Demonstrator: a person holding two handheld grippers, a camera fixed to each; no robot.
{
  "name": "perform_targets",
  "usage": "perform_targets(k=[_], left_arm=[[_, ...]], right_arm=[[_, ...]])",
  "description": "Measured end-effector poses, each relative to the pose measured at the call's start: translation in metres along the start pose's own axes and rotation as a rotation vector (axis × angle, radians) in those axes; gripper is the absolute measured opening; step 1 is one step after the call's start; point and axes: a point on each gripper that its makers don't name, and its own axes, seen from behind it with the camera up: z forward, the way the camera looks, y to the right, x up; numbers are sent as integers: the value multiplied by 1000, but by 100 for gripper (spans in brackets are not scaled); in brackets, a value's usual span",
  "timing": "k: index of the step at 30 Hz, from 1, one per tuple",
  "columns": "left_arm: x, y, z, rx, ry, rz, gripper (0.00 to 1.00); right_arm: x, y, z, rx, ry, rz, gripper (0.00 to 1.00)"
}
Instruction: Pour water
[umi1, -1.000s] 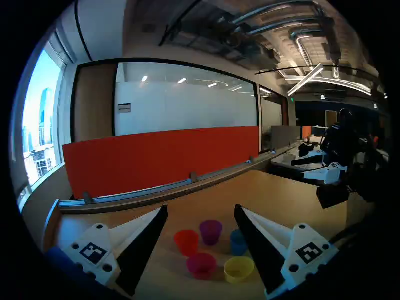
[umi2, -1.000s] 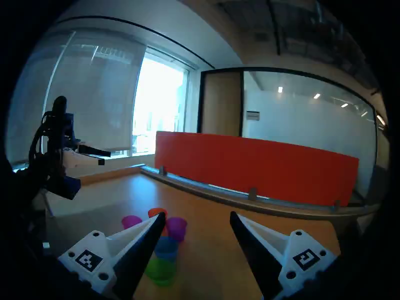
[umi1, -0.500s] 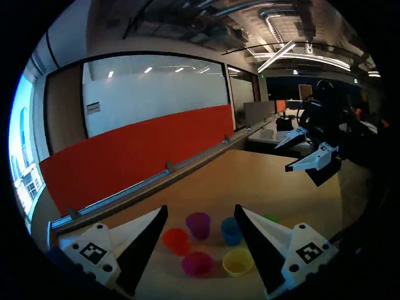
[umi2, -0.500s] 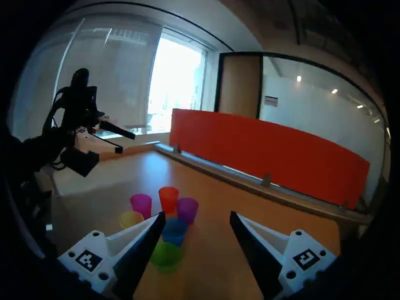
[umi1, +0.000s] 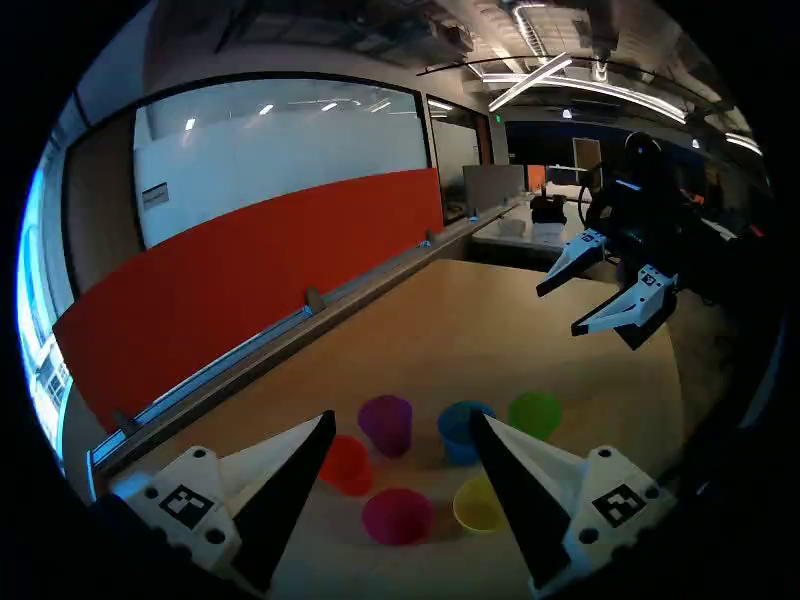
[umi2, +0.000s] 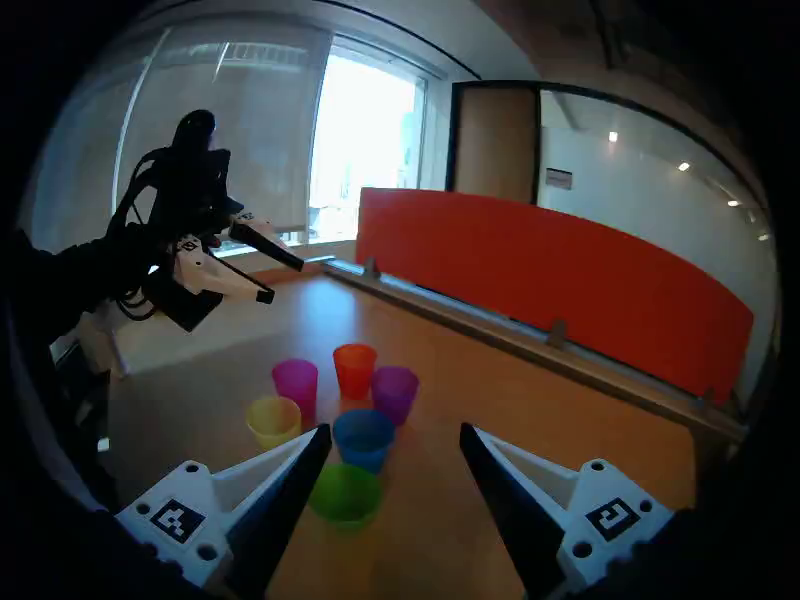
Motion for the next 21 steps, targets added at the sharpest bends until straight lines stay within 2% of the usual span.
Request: perform_targets(k=[8,17,21], left_arm=[[-15,-1,15,-29,-41,10,99],[-36,4,24,-84,-99,7,99],[-41,4,28,-93,-114,27,99]], right_arm=[[-23,-9,8,28,-40,-2,100],[-51,-24,13,60,-84,5,100],[-64,-29,16,73,-107,10,100]])
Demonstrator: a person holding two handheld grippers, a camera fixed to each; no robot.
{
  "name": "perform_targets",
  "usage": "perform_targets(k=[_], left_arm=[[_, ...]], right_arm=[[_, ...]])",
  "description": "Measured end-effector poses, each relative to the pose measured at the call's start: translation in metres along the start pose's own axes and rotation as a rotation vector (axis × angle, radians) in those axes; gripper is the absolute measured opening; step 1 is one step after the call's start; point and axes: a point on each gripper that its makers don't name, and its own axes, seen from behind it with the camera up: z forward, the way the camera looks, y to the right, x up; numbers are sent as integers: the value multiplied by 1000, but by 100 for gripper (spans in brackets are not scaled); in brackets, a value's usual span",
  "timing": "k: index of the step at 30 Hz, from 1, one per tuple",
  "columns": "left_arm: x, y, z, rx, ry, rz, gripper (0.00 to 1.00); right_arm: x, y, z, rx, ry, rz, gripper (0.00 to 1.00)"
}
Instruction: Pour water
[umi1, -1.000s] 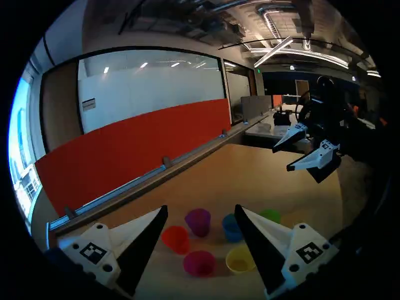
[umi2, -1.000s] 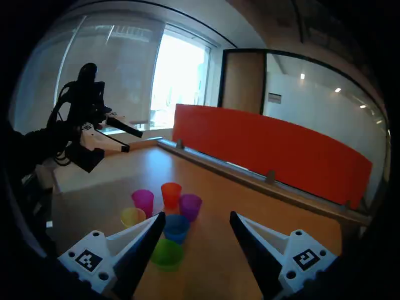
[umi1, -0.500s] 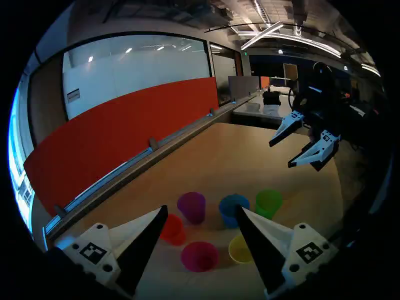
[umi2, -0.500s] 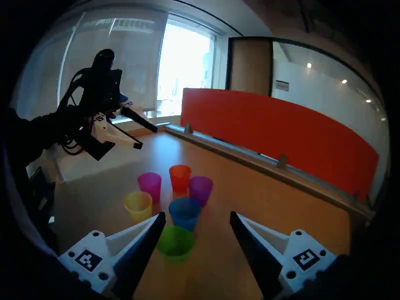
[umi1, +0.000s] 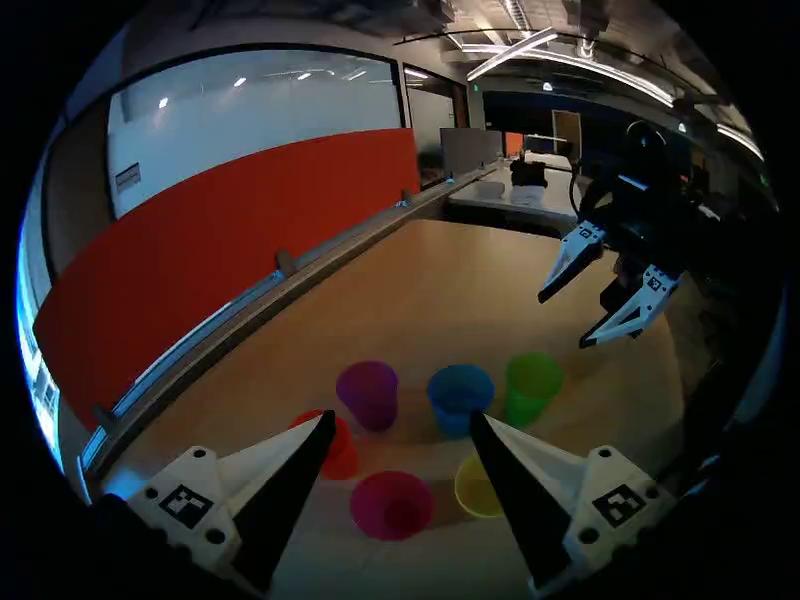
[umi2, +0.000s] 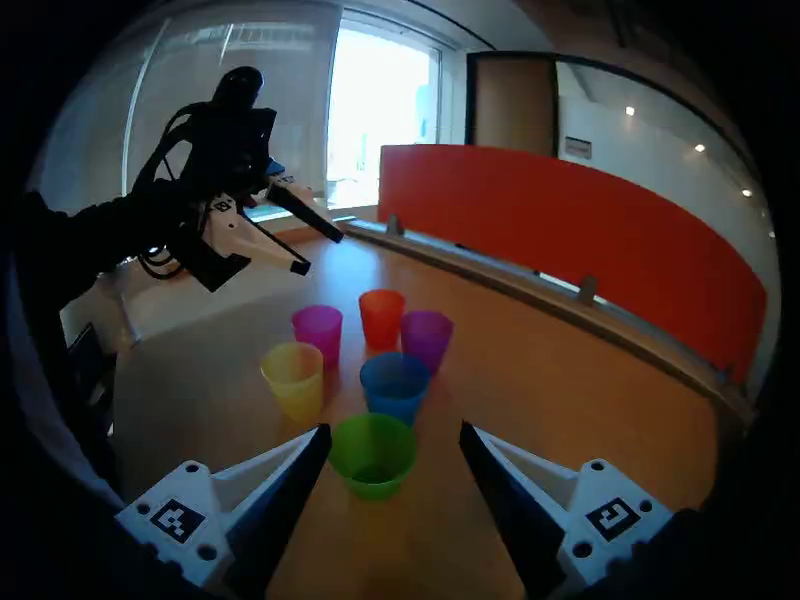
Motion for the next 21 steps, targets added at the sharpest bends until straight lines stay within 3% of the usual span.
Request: perform_targets(k=[21], left_arm=[[-20,10,30,-54,-69,40,99]], right_arm=[[-41,-13,19,69,-89,-4,100]])
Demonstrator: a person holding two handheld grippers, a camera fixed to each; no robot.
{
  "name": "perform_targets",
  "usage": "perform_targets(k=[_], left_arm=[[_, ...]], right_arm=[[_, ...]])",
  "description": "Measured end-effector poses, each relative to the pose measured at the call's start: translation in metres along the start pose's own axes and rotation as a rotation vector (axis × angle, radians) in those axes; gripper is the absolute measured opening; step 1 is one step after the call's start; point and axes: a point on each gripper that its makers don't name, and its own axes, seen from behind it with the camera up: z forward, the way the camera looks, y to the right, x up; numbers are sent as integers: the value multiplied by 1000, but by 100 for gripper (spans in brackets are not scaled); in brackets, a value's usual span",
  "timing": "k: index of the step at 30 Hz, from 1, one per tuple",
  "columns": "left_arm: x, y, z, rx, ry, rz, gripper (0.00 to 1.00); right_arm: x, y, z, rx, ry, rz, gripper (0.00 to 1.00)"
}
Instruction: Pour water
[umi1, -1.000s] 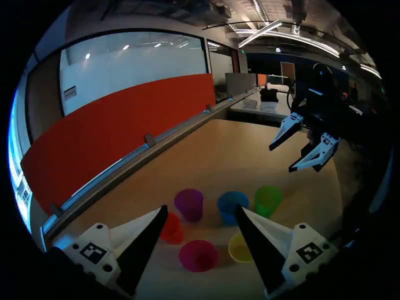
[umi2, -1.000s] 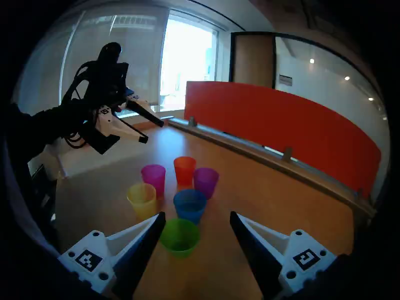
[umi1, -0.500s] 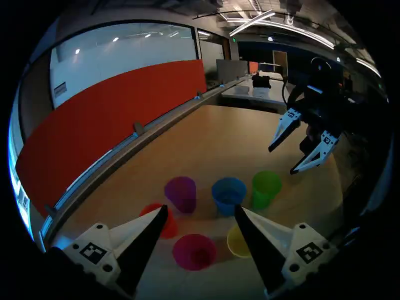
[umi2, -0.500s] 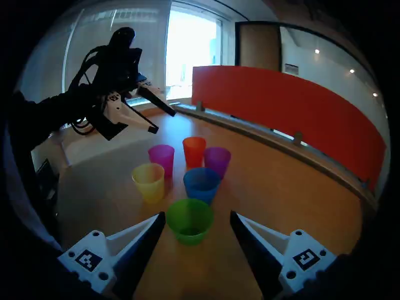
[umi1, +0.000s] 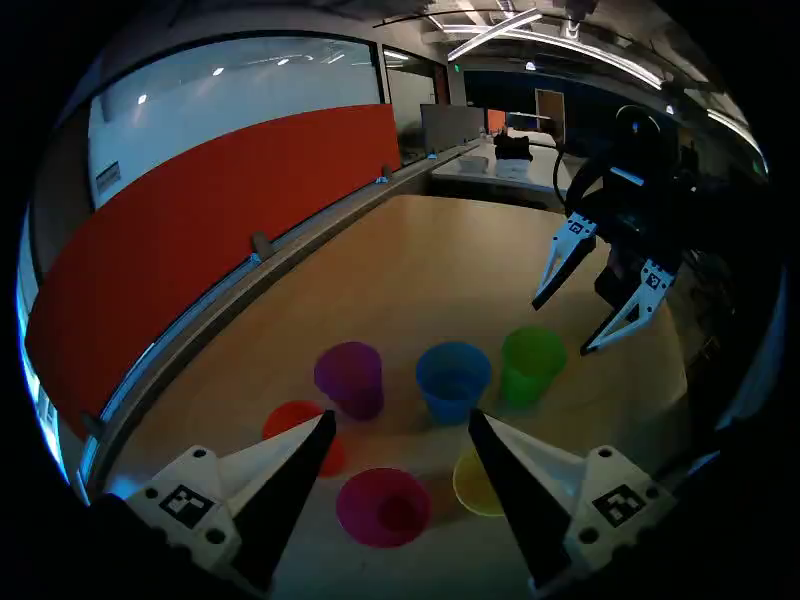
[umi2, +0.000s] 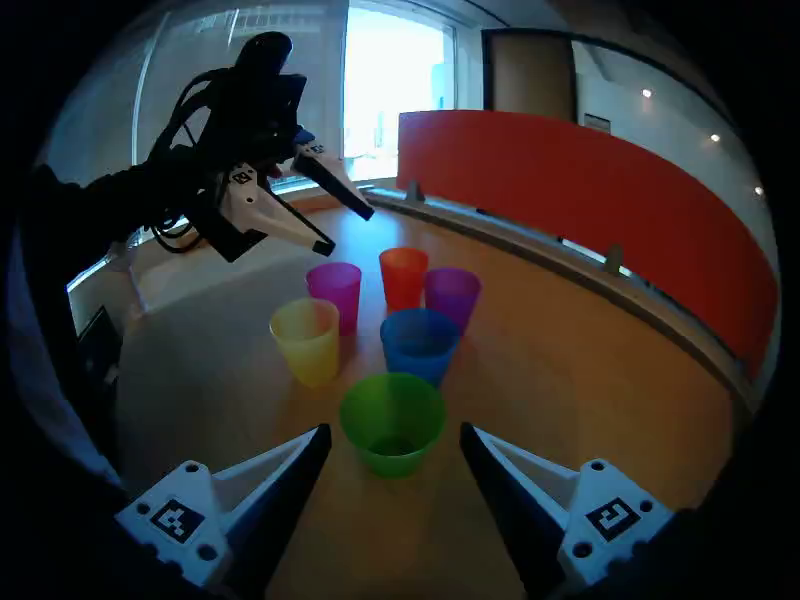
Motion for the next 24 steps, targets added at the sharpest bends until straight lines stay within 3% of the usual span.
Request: perform_targets(k=[24], left_arm=[[-6,7,30,-24,-50,36,99]], right_arm=[[-18,-3,44,32,-41,-6,100]])
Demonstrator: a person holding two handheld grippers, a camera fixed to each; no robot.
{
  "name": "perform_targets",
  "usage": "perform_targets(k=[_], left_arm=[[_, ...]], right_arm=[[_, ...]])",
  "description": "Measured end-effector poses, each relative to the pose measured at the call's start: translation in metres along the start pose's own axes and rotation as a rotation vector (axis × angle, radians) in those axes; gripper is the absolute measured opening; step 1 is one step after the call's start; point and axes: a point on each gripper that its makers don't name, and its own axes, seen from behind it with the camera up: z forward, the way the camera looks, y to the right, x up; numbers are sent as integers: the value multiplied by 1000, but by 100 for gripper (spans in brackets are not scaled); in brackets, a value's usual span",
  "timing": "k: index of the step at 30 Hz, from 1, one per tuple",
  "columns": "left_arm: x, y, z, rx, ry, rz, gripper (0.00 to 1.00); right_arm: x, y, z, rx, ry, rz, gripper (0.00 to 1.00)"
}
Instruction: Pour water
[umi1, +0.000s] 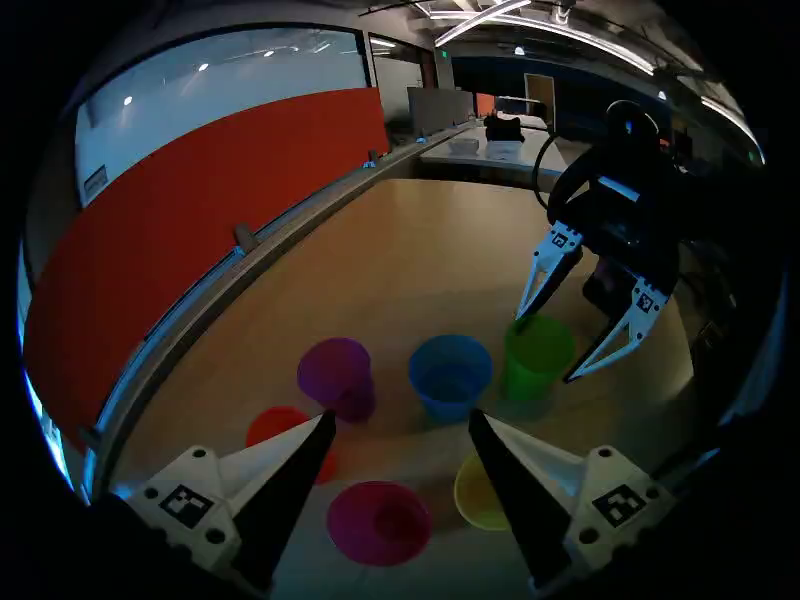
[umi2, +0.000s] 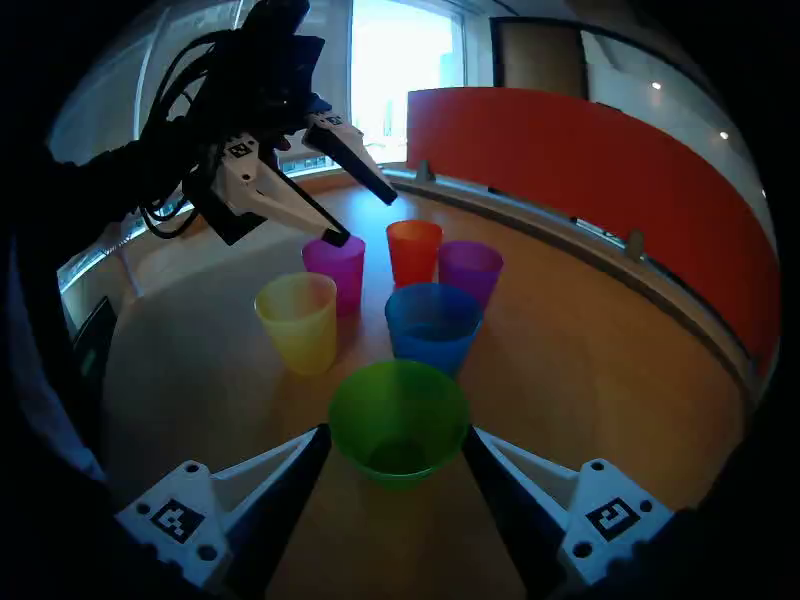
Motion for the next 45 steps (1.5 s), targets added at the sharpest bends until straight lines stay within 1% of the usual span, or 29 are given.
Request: perform_targets(k=[12,13,15,17,22,26,32,38,45], left_arm=[[-2,0,11,-7,-8,0,99],[-2,1,11,-8,-9,0,100],[-3,1,13,-10,-10,-1,99],[-3,1,14,-11,-12,0,100],[-2,2,16,-18,-14,5,99],[0,5,18,-27,-17,11,99],[0,11,22,-41,-32,21,99],[-1,19,28,-60,-50,21,99],[-6,27,36,-72,-68,14,99]], right_arm=[[0,3,13,1,0,-9,99],[-1,4,14,-1,-1,-11,99],[-2,6,15,-7,-1,-12,92],[-3,8,16,-15,-2,-11,90],[-3,9,14,-15,4,-5,89],[-1,9,10,-12,12,-5,89],[8,13,0,-27,34,-17,89],[16,22,-15,-62,61,-24,89],[21,37,-31,-103,84,-13,89]])
